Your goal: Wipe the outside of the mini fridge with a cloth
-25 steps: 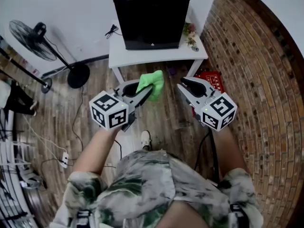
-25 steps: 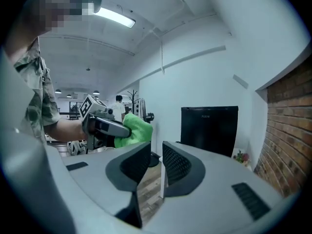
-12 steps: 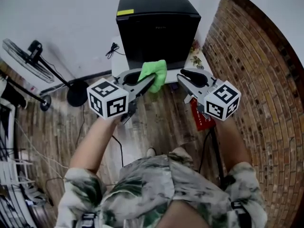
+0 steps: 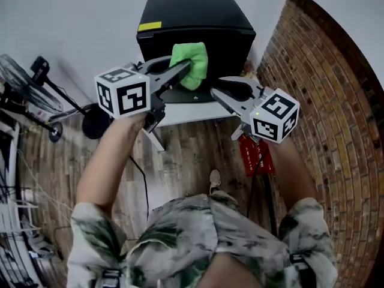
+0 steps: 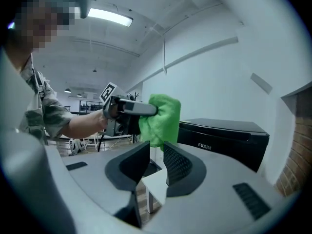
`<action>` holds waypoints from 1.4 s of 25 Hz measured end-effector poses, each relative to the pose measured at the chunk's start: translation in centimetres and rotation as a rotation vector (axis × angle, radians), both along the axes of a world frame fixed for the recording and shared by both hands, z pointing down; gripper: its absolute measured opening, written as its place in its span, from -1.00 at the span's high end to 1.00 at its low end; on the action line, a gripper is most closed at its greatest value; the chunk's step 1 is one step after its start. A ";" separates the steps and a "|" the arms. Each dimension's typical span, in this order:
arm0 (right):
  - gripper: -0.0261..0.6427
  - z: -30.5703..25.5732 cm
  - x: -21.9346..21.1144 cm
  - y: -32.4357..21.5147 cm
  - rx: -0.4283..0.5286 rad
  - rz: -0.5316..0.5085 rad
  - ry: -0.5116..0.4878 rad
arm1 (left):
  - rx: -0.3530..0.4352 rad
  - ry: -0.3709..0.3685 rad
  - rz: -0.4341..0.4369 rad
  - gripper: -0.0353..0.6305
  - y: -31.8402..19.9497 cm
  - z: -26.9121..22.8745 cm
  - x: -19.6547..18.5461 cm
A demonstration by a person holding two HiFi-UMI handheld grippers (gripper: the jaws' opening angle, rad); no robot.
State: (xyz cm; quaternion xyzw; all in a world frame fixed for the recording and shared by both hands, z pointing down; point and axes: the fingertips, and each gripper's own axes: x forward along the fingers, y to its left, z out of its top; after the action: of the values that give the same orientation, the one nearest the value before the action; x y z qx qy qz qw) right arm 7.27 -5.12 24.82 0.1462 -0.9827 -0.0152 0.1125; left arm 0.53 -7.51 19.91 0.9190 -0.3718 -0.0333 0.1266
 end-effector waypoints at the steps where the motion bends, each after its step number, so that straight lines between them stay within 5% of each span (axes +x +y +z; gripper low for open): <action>1: 0.61 -0.1 0.1 -0.9 0.001 -0.017 0.005 | 0.001 0.001 -0.003 0.66 -1.3 -0.6 0.3; 9: 0.61 -0.4 1.1 -7.9 0.007 -0.154 0.037 | -0.027 -0.009 0.002 0.66 -12.3 -4.3 4.3; 25: 0.57 -0.3 0.5 -11.7 -0.027 -0.461 0.201 | -0.187 -0.200 0.037 0.66 -29.1 -3.4 13.9; 30: 0.57 0.0 0.0 -12.2 -0.026 -0.452 0.201 | -0.263 -0.251 0.035 0.66 -31.7 -1.5 13.0; 35: 0.57 0.1 -1.2 -12.2 -0.033 -0.448 0.190 | -0.313 -0.317 -0.024 0.66 -32.1 0.9 7.6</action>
State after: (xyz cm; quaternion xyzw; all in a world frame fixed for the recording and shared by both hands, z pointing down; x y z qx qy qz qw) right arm 6.08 -17.33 24.87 -0.0792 -0.9758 -0.0372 0.2006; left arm 8.13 -39.58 20.77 0.8773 -0.3987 0.1680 0.2075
